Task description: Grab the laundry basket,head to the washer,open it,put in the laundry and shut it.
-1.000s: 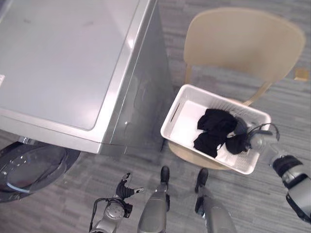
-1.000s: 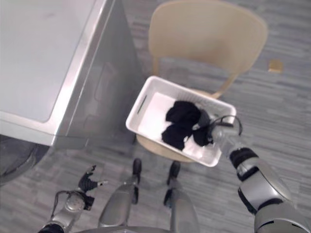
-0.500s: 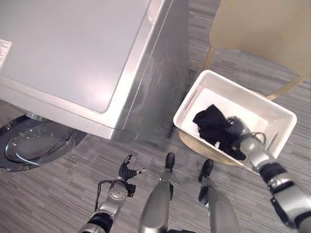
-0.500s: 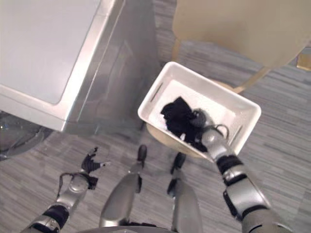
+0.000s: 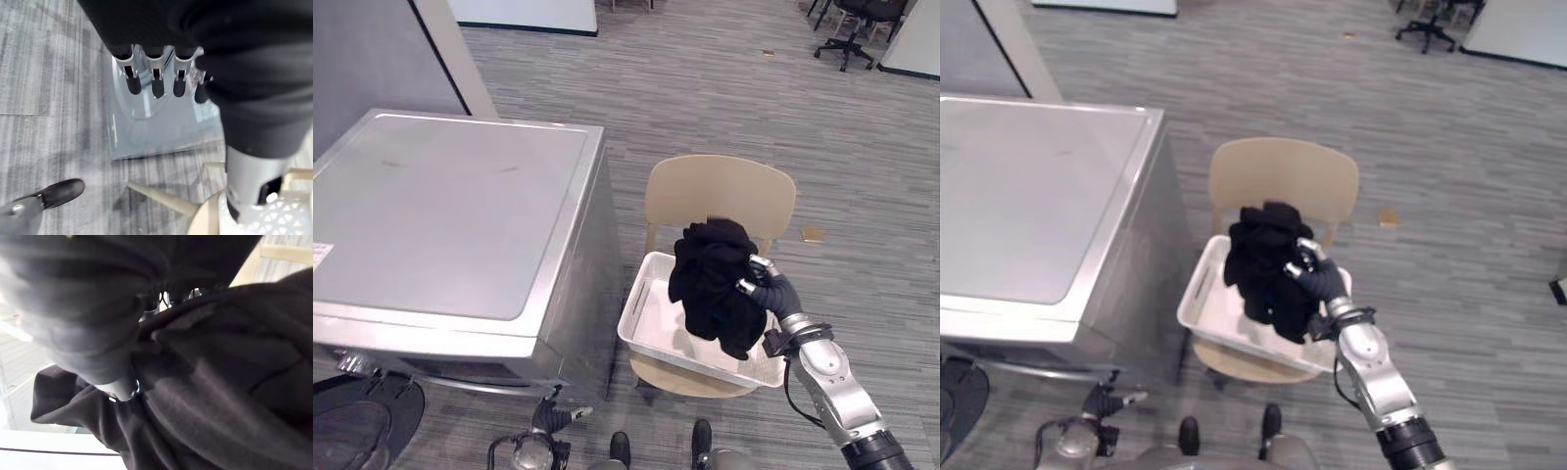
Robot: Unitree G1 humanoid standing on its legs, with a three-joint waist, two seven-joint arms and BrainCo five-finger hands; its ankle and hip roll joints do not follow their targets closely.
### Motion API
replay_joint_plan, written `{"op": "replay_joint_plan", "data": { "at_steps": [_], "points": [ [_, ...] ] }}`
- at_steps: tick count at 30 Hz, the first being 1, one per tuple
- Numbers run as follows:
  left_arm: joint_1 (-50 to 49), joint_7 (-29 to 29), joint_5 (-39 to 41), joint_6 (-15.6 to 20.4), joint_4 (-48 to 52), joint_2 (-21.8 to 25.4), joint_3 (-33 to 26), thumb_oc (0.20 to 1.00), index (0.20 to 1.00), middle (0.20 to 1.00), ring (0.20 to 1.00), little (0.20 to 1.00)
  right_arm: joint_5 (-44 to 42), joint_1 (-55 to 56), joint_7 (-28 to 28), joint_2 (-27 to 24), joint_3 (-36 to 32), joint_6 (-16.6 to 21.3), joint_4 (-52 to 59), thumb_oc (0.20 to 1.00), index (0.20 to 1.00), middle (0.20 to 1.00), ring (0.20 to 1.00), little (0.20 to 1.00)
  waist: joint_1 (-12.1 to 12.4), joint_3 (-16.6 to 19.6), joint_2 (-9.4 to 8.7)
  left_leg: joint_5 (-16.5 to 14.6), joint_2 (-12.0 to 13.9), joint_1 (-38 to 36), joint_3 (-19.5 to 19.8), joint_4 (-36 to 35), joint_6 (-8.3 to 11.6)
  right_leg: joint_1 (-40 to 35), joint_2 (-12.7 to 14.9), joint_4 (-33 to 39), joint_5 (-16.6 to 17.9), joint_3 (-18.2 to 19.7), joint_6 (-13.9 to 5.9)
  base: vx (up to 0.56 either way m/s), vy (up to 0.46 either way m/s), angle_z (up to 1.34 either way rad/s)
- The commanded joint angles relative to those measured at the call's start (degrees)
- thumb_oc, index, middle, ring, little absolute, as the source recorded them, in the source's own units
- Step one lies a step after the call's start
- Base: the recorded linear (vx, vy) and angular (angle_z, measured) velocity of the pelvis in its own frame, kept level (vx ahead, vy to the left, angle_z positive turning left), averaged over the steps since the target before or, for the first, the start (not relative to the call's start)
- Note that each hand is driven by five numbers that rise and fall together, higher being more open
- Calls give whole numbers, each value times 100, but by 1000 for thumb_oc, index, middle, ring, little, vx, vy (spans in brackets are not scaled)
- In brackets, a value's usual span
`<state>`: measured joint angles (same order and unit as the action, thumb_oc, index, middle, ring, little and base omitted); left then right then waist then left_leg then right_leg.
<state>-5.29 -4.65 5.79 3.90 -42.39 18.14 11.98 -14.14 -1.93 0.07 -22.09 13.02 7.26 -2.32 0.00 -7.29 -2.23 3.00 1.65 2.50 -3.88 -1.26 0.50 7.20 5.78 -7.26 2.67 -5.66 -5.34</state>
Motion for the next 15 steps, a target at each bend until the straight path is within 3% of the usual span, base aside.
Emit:
{"op": "replay_joint_plan", "data": {
  "at_steps": [1, 2, 3, 4, 5, 6, 7, 9, 11, 13, 15],
  "points": [
    [337, -76, -237, 246, 446, 299, 25, 1000, 1000, 1000, 1000, 1000, -82, -623, -60, -79, -203, 482, 419, 200, 200, 200, 200, 200, 173, -244, -32, -96, -19, 500, 243, 172, 17, -163, -349, -1446, -1009, 619, -222, -337, -225, 105],
    [326, -123, -218, 267, 672, 373, -5, 1000, 1000, 1000, 1000, 1000, 45, -673, -180, -81, -262, 495, 423, 200, 200, 200, 200, 200, 288, -118, -24, 119, 19, 756, 413, 119, 86, -306, -531, -1580, -1028, 904, -187, -422, -327, 105],
    [317, -130, -125, 302, 928, 388, 31, 1000, 1000, 1000, 1000, 1000, -29, -776, -254, -31, -242, 478, 364, 200, 200, 200, 200, 200, 445, -67, -77, 375, 20, 1038, 538, 51, 244, -766, -636, -824, -1533, 930, 41, -459, -394, 93],
    [312, -135, -82, 298, 1069, 403, 42, 1000, 1000, 1000, 1000, 1000, -138, -866, -266, 20, -241, 462, 293, 200, 200, 200, 200, 200, 523, -63, -75, 588, 78, 1203, 587, -27, 393, -876, -691, -447, -1611, 822, 128, -274, -250, 32],
    [312, -135, -82, 298, 1069, 403, 42, 1000, 1000, 1000, 1000, 1000, -138, -866, -266, 20, -241, 463, 292, 200, 200, 200, 200, 200, 521, -62, -74, 589, 78, 1204, 589, -27, 393, -876, -691, -445, -1610, 820, 128, -359, -261, 24],
    [300, -133, 75, 300, 1330, 372, 53, 1000, 1000, 1000, 1000, 1000, -286, -928, -348, 21, -233, 493, 257, 200, 200, 200, 200, 200, 595, -120, 11, 831, 174, 1449, 596, -187, 548, -866, -869, -100, -1682, 774, 264, -367, -213, 44],
    [311, -129, 131, 305, 1477, 343, 69, 1000, 1000, 1000, 1000, 1000, -299, -949, -391, -11, -257, 506, 238, 200, 200, 200, 200, 200, 575, -187, 45, 826, 201, 1537, 590, -238, 605, -839, -912, -19, -1635, 697, 278, -508, -240, 75],
    [374, -114, 177, 340, 1715, 245, 133, 1000, 1000, 1000, 1000, 1000, -380, -980, -427, -68, -248, 493, 245, 200, 200, 200, 200, 200, 455, -319, 52, 549, 232, 1537, 232, -99, 469, -738, -814, 27, -1488, 469, 275, -356, -61, 110],
    [392, -98, 122, 362, 1781, 243, 176, 1000, 1000, 1000, 1000, 1000, -390, -982, -427, -74, -230, 485, 249, 200, 200, 200, 200, 200, 404, -334, 29, 451, 242, 1519, 137, 128, 411, -686, -742, 62, -1406, 361, 259, -238, 3, 94],
    [527, 3, -37, 486, 2328, 297, 447, 1000, 1000, 1000, 1000, 1000, -503, -849, -322, -111, -246, 522, 466, 200, 200, 200, 200, 200, 123, -215, -125, -315, 268, 1039, -136, 951, 297, -531, -368, 268, -1135, -111, 212, -311, 28, 112],
    [607, 33, -84, 513, 2448, 319, 556, 1000, 1000, 1000, 1000, 1000, -510, -822, -316, -115, -241, 509, 488, 200, 200, 200, 200, 200, 55, -151, -128, -458, 295, 844, -202, 986, 304, -491, -321, 301, -1102, -246, 210, -79, 62, 92]
  ]
}}
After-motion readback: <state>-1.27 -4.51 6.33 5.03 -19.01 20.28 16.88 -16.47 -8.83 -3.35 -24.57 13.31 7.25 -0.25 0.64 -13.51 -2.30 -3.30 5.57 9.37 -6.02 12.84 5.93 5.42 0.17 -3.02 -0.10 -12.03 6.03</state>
